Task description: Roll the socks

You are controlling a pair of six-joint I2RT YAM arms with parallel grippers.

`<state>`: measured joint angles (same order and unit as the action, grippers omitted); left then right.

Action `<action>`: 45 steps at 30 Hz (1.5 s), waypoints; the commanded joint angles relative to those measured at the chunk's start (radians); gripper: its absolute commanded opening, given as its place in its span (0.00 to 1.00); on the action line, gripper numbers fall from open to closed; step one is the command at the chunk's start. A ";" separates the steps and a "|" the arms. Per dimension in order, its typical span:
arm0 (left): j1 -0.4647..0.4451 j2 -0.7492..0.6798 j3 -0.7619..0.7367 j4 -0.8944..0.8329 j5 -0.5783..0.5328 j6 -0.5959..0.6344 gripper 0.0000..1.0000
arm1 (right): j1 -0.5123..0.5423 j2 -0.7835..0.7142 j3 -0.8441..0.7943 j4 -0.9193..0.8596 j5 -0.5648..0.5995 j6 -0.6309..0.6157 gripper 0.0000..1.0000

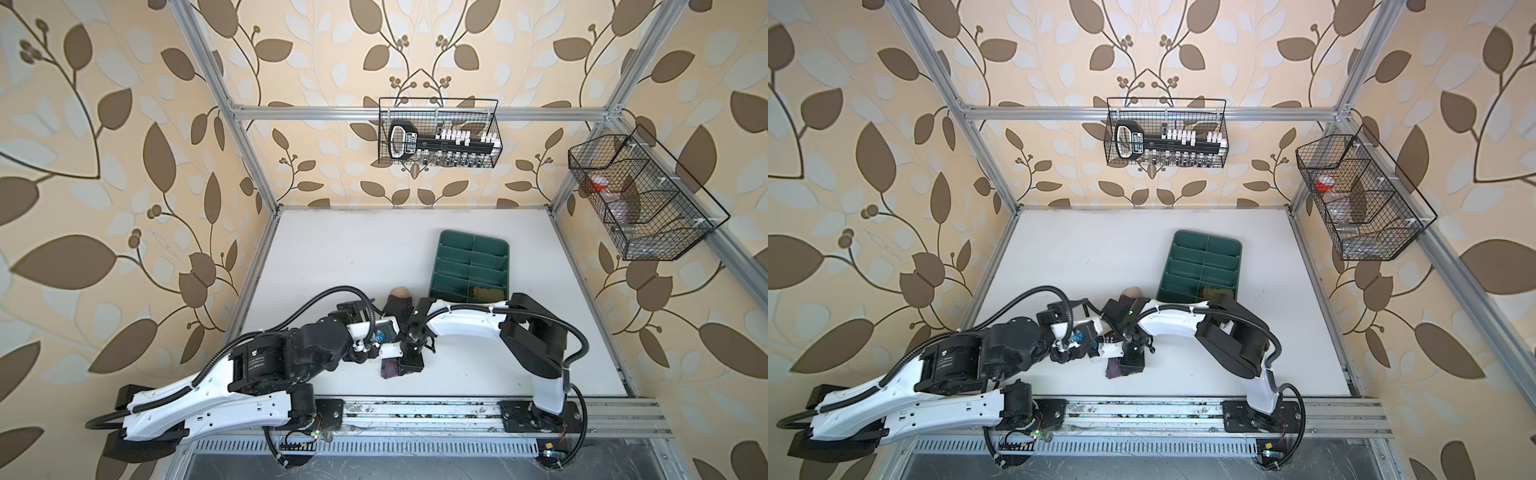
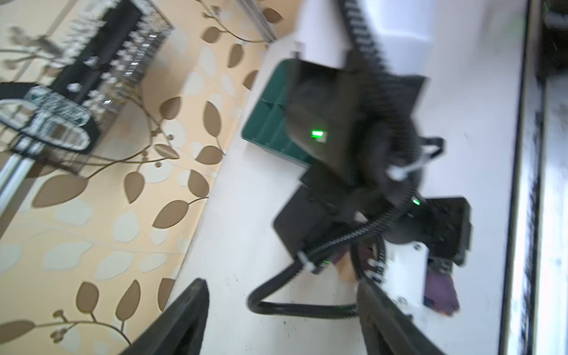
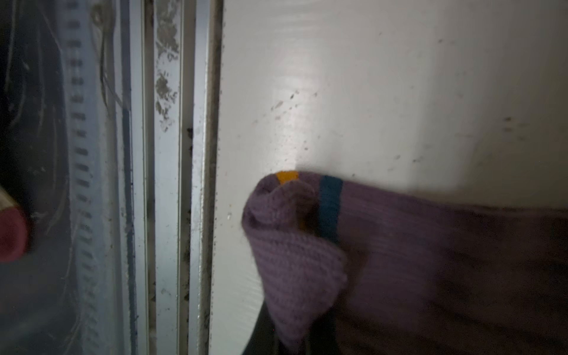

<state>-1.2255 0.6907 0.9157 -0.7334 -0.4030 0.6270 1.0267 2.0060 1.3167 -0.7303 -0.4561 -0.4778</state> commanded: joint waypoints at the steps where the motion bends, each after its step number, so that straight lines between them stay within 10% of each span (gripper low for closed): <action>1: -0.023 0.030 -0.037 -0.073 0.059 0.188 0.76 | -0.032 0.091 0.057 -0.123 -0.108 0.053 0.00; 10: -0.224 0.104 -0.349 0.156 -0.104 0.137 0.77 | -0.079 0.171 0.096 -0.179 -0.245 0.013 0.00; 26: -0.224 0.610 -0.344 0.315 -0.173 -0.227 0.63 | -0.096 0.152 0.086 -0.146 -0.214 -0.022 0.00; 37: -0.224 0.779 -0.324 0.347 -0.151 -0.256 0.03 | -0.102 0.129 0.076 -0.125 -0.192 -0.020 0.01; 45: -0.181 0.730 -0.343 0.387 0.051 -0.179 0.00 | -0.164 -0.159 -0.140 0.098 -0.071 -0.032 0.73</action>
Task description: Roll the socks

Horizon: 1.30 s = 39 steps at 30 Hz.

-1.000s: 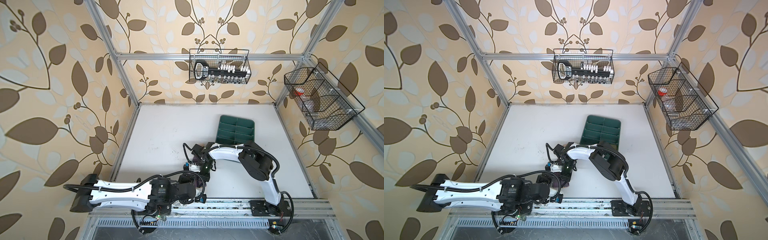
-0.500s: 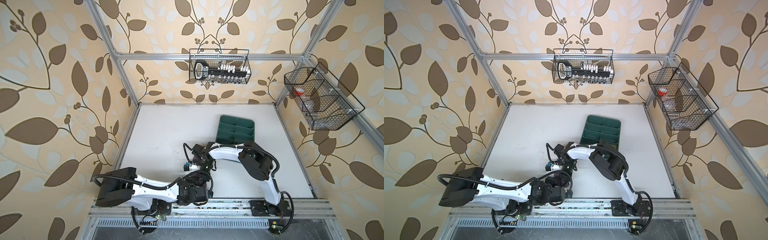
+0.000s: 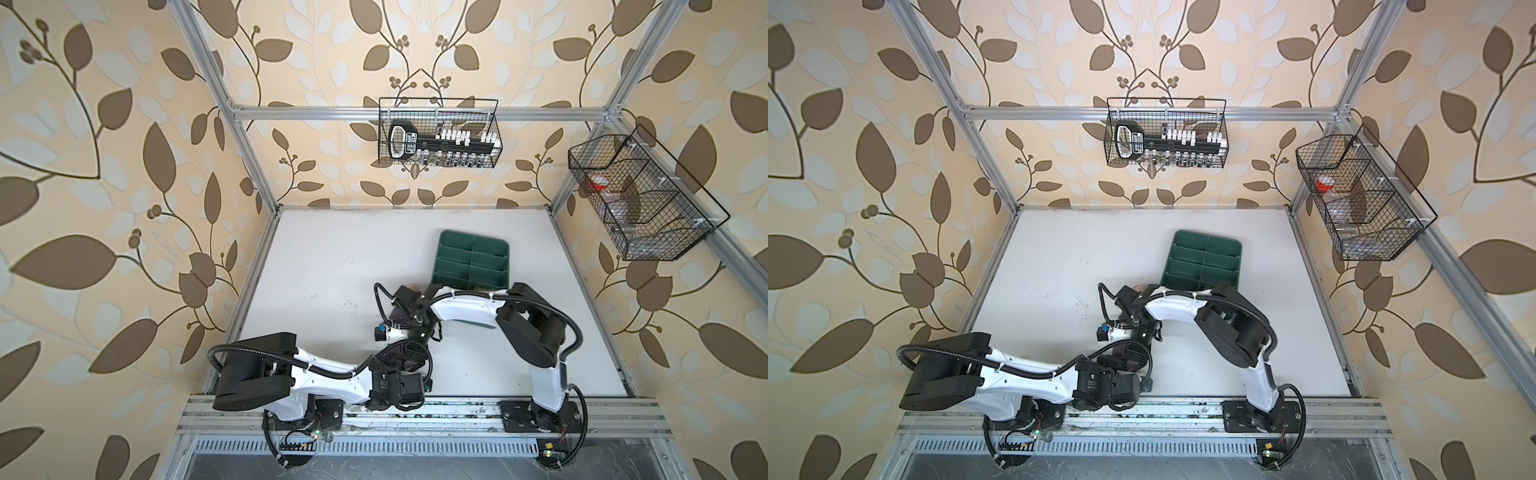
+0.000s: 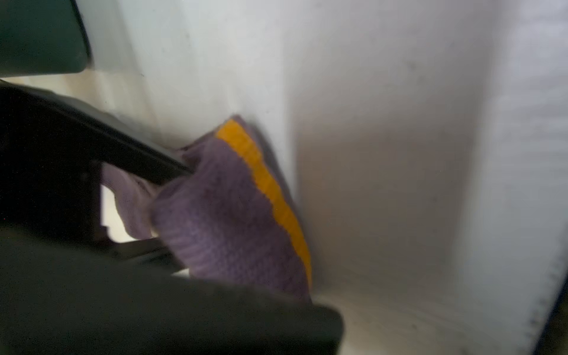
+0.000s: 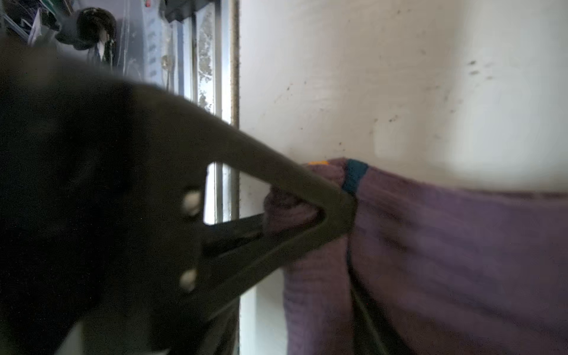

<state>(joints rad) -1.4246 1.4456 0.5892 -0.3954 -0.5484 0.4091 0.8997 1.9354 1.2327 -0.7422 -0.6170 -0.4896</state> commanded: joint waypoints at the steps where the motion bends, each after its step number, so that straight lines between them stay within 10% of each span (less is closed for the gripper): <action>1: 0.030 -0.047 -0.023 0.058 0.233 0.057 0.00 | -0.055 -0.144 -0.079 0.135 0.100 -0.015 0.95; 13: 0.080 0.130 0.076 0.096 0.247 0.352 0.00 | -0.282 -0.969 -0.389 0.648 0.549 0.112 1.00; 22: 0.235 0.191 0.254 -0.034 0.370 0.299 0.00 | -0.264 -1.345 -0.573 0.457 0.593 -0.078 1.00; 32: 0.328 0.226 0.323 -0.158 0.626 0.217 0.00 | 0.145 -1.600 -0.740 0.258 1.034 -0.465 0.94; 39: 0.465 0.200 0.372 -0.239 0.782 0.220 0.00 | 0.571 -1.568 -0.819 0.103 1.365 -0.430 0.90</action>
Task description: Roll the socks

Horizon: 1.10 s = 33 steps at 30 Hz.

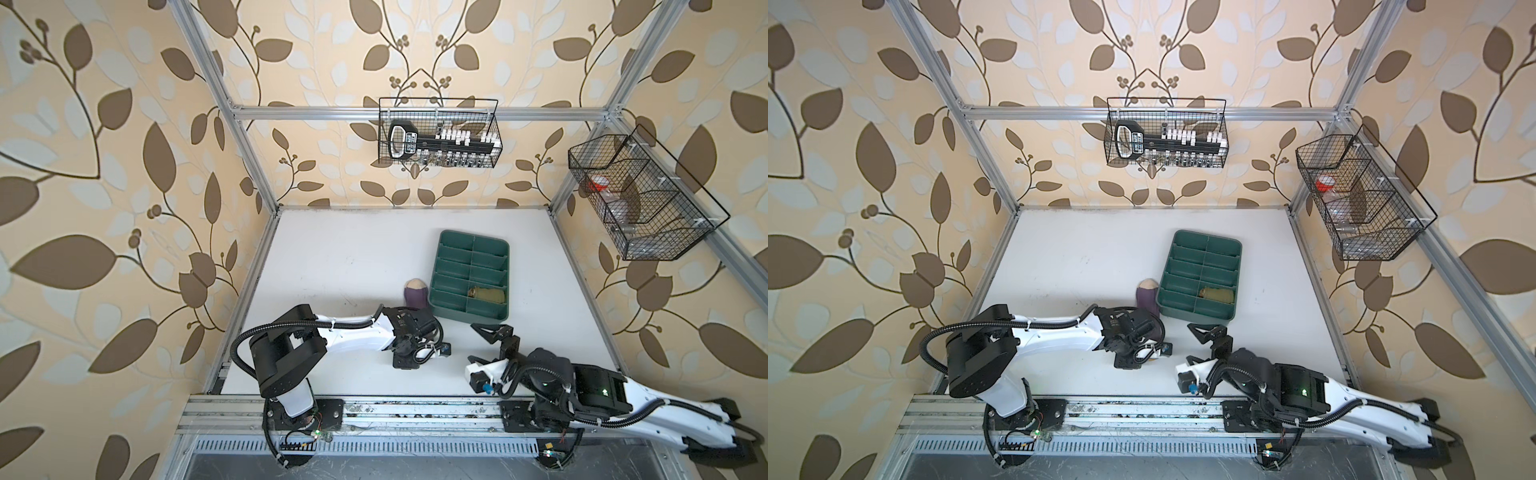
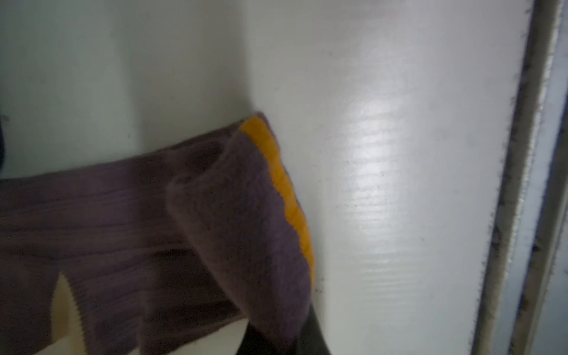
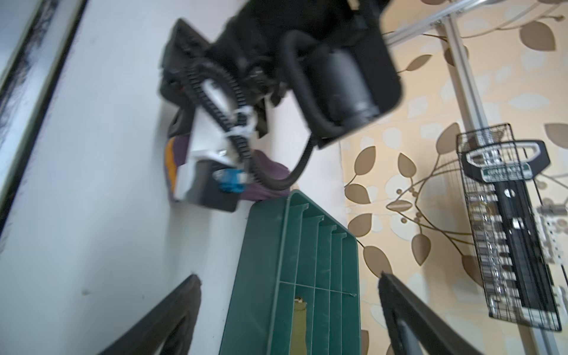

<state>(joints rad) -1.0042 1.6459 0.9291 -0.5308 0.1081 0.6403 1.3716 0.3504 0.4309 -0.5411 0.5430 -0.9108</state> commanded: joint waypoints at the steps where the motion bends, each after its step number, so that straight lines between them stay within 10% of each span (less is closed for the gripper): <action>1: 0.056 0.004 0.041 -0.115 0.139 -0.011 0.00 | 0.160 0.035 -0.020 -0.109 0.237 0.016 0.90; 8: 0.071 0.054 0.086 -0.159 0.169 -0.003 0.00 | 0.409 0.337 -0.065 0.231 0.267 0.109 0.93; 20: 0.076 0.059 0.090 -0.159 0.172 -0.005 0.00 | 0.268 0.881 -0.005 0.706 0.075 0.307 0.87; 33: 0.076 0.000 0.054 -0.167 0.217 0.005 0.00 | 0.032 1.025 -0.012 0.862 -0.016 0.322 0.73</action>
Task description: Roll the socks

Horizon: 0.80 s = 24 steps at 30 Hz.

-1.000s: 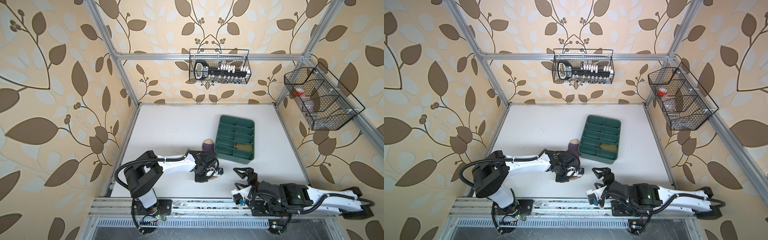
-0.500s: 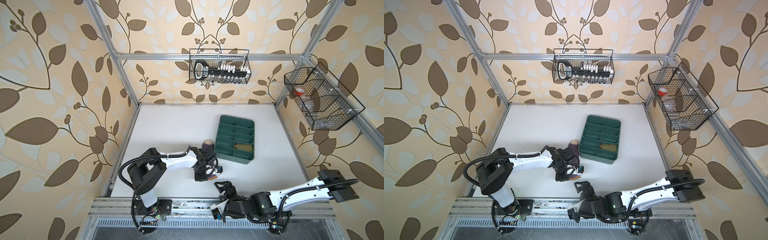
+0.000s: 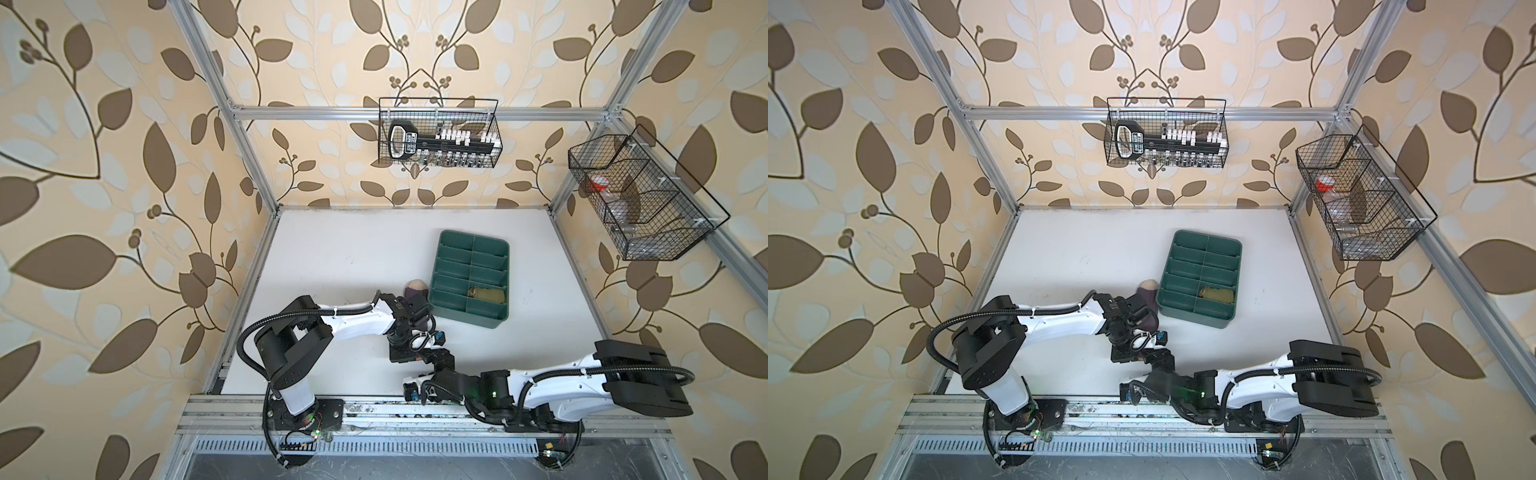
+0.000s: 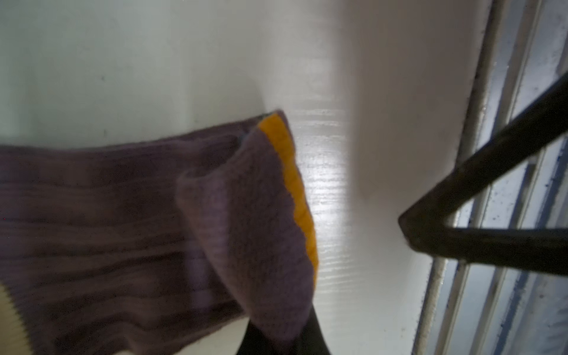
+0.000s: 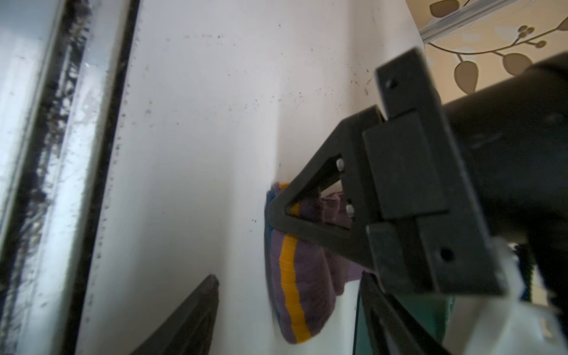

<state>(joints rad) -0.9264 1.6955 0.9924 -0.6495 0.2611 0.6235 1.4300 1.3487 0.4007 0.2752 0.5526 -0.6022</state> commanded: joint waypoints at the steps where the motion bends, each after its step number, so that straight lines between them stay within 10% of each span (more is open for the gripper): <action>1: -0.002 -0.050 -0.009 -0.047 0.067 0.019 0.00 | -0.033 0.039 0.021 0.049 -0.033 0.010 0.71; 24: -0.002 -0.053 -0.008 -0.073 0.104 0.013 0.00 | -0.052 0.273 0.069 0.055 0.094 -0.065 0.27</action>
<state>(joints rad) -0.9176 1.6669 0.9836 -0.6880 0.3077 0.6151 1.3846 1.5913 0.4667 0.3717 0.6285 -0.6487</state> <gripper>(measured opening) 0.076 0.299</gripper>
